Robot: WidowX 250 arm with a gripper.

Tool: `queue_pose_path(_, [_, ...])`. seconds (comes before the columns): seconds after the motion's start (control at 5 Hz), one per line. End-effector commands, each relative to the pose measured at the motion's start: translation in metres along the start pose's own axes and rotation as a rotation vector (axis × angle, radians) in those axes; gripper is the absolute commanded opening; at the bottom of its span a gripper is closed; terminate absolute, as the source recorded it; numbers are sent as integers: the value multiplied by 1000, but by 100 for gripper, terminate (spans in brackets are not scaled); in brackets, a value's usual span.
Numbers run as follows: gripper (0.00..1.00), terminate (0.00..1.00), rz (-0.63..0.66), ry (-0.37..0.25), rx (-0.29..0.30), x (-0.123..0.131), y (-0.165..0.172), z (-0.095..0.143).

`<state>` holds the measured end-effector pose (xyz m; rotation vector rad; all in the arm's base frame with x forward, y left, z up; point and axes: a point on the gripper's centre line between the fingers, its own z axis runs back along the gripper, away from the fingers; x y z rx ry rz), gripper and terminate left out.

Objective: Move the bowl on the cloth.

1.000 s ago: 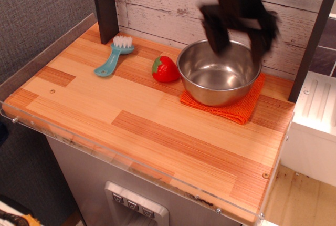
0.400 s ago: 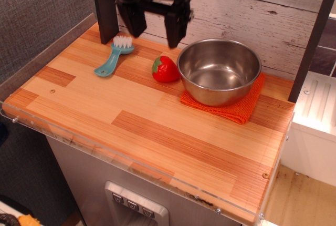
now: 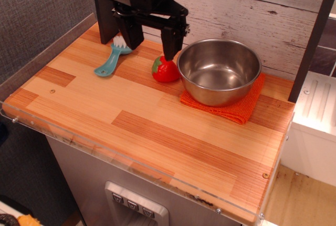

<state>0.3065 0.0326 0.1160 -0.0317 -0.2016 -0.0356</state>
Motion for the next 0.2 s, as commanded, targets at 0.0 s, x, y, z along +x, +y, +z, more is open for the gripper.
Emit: queue_pose_path(0.0, [100, 100, 7, -24, 5, -5, -1, 14])
